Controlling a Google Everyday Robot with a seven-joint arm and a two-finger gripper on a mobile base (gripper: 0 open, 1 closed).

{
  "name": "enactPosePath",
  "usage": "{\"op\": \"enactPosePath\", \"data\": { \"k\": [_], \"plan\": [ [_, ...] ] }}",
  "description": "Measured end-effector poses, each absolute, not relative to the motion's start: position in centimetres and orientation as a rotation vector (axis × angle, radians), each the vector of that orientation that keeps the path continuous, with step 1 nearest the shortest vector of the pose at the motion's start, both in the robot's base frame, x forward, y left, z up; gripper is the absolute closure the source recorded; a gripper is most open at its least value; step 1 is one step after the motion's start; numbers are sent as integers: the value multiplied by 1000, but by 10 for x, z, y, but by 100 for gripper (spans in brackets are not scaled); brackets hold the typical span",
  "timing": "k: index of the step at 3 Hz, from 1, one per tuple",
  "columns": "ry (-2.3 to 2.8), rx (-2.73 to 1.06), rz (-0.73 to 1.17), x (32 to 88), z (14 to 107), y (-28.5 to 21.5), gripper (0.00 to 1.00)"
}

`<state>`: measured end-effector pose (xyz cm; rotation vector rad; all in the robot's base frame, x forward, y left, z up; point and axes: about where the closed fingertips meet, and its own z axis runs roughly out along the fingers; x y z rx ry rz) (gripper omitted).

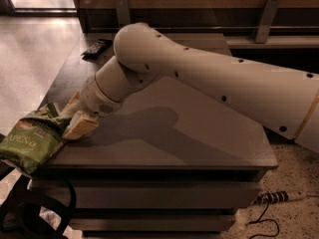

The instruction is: Pick green jalapeno chip bag

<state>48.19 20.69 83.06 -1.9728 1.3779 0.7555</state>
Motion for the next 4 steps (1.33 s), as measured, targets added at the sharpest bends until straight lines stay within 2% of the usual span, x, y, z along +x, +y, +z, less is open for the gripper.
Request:
{"op": "enactPosePath", "data": {
  "k": [1, 2, 4],
  "plan": [
    [1379, -1975, 750, 481, 831, 207, 100],
    [1368, -1963, 753, 486, 836, 202, 100],
    [1217, -1859, 740, 552, 919, 155, 100]
  ]
}}
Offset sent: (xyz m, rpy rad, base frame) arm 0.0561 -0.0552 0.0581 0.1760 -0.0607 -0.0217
